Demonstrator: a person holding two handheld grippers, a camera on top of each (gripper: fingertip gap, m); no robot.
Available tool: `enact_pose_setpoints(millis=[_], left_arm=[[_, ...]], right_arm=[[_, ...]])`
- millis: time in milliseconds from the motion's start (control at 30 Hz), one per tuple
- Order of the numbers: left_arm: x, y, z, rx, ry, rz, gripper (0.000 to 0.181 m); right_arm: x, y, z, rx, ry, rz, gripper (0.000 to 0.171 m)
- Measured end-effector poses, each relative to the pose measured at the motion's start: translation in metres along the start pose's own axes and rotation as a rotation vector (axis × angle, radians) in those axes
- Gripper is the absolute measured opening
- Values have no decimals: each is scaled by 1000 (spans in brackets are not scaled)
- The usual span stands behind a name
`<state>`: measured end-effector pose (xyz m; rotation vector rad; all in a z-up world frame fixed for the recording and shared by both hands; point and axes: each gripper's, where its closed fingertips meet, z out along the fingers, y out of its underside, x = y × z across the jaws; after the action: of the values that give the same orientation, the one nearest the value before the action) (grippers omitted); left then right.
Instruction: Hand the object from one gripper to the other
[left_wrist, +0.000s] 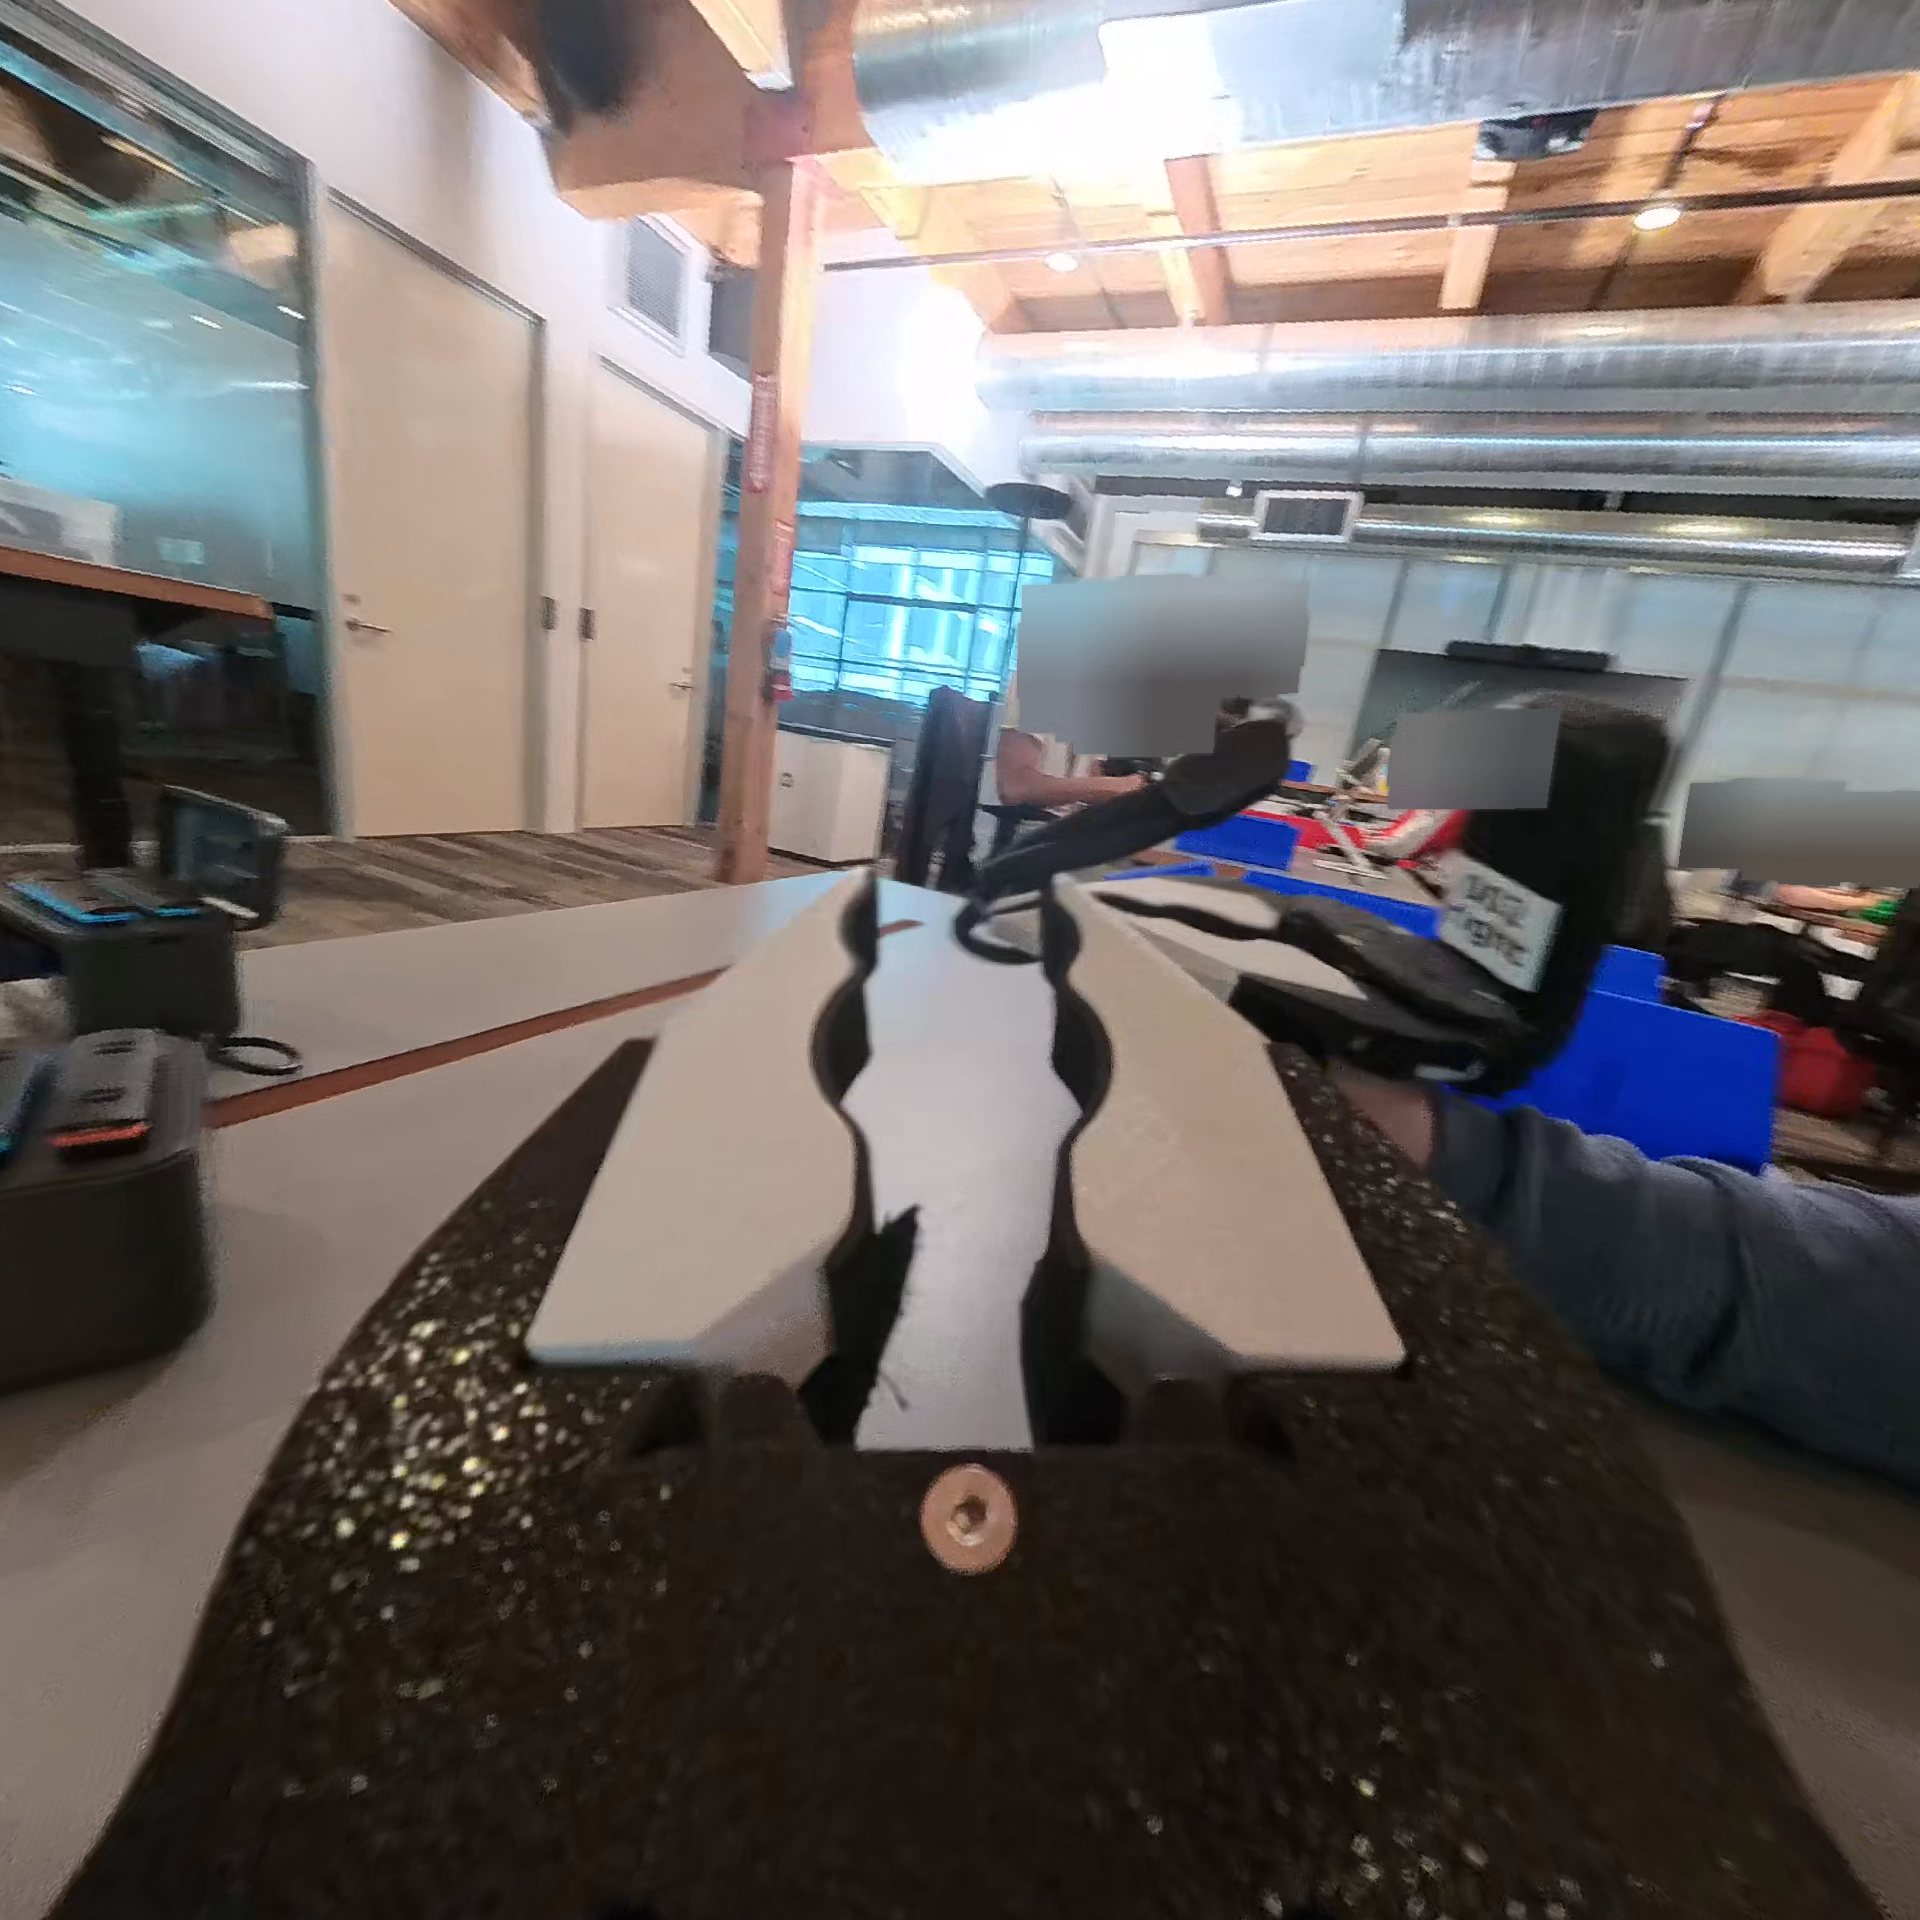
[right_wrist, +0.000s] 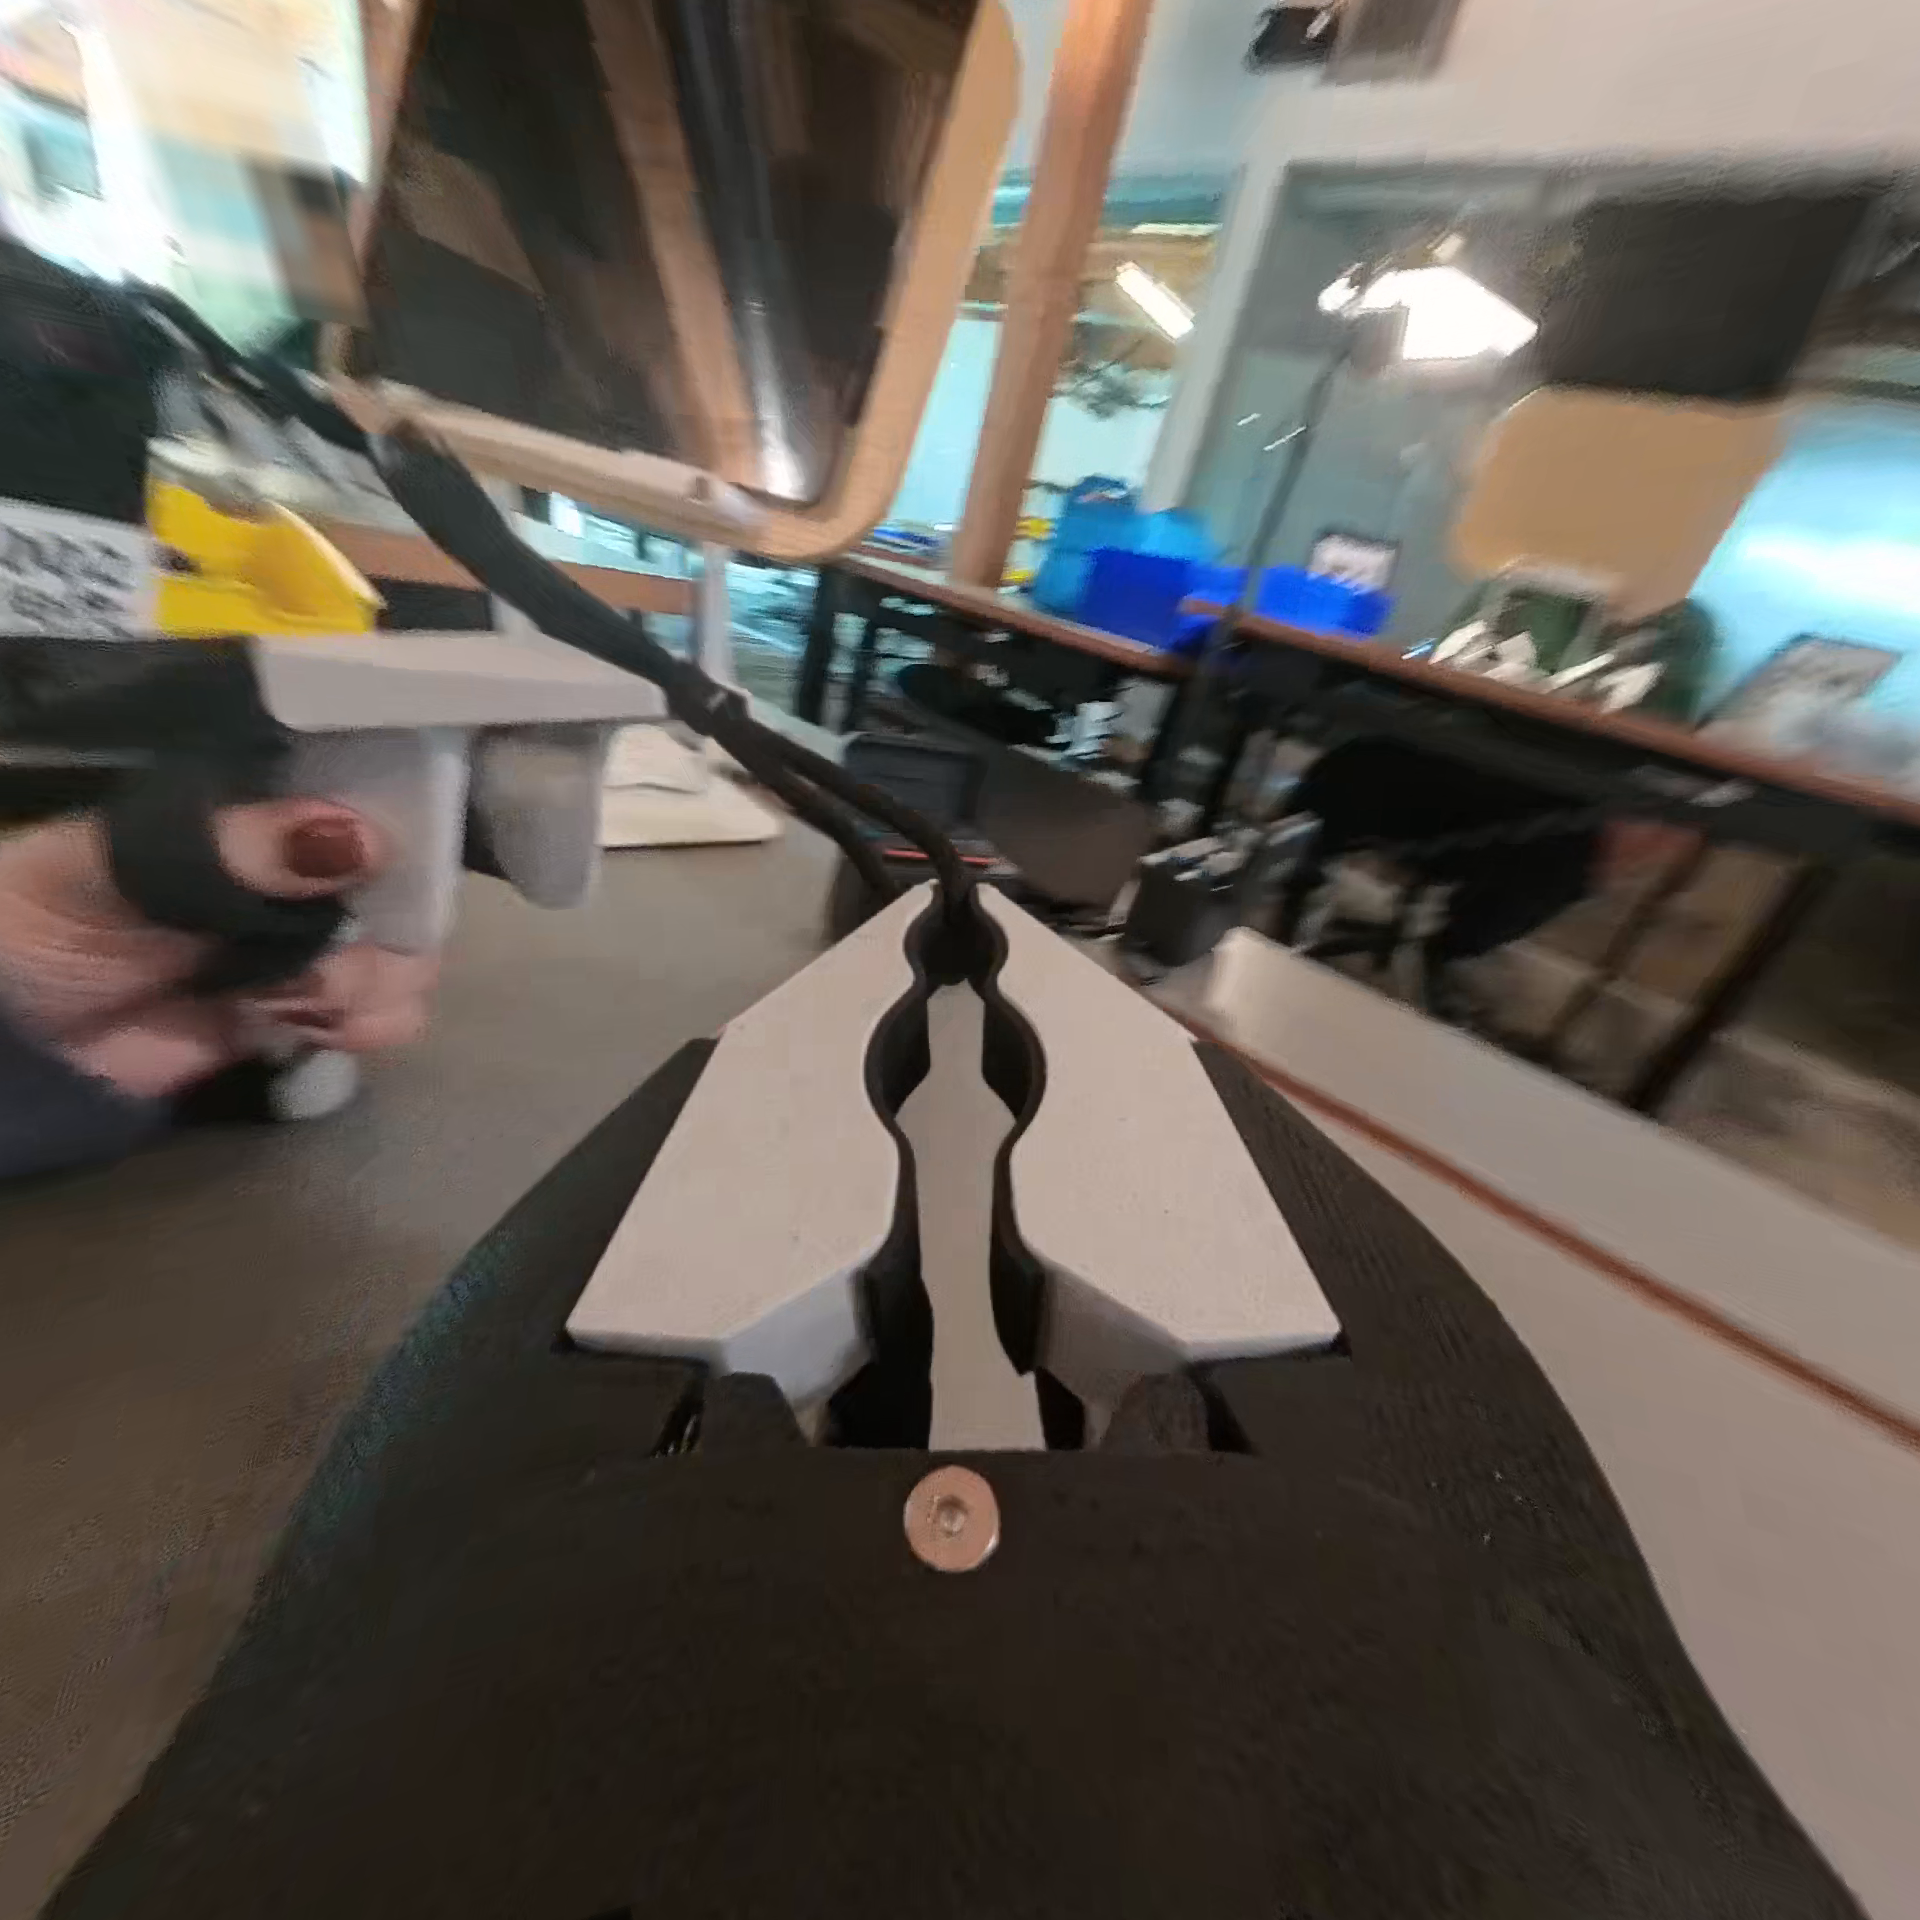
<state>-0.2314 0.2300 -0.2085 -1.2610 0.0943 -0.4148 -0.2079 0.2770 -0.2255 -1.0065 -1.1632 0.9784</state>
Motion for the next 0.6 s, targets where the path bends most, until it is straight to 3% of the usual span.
enact_pose_setpoints(millis=[33,100,200,367,467,533,600], left_arm=[[-5,-2,-1,10,-36,21,39],[-13,-6,-4,18,-106,76,56],[-23,-9,-7,22,-201,180,65],[-63,-11,-27,-50,-527,349,49],[-74,-24,-43,-1,-651,367,45],[-65,-29,-40,37,-583,349,41],[-34,-30,-24,85,-362,307,45]], right_arm=[[5,-2,-2,1,52,-79,0],[13,-7,-5,5,148,-214,0],[20,-11,-8,-7,265,-410,0],[29,-14,-12,-57,414,-614,0],[34,-15,-14,-68,449,-642,0],[30,-18,-14,-49,439,-656,0],[23,-21,-12,-30,418,-698,0]])
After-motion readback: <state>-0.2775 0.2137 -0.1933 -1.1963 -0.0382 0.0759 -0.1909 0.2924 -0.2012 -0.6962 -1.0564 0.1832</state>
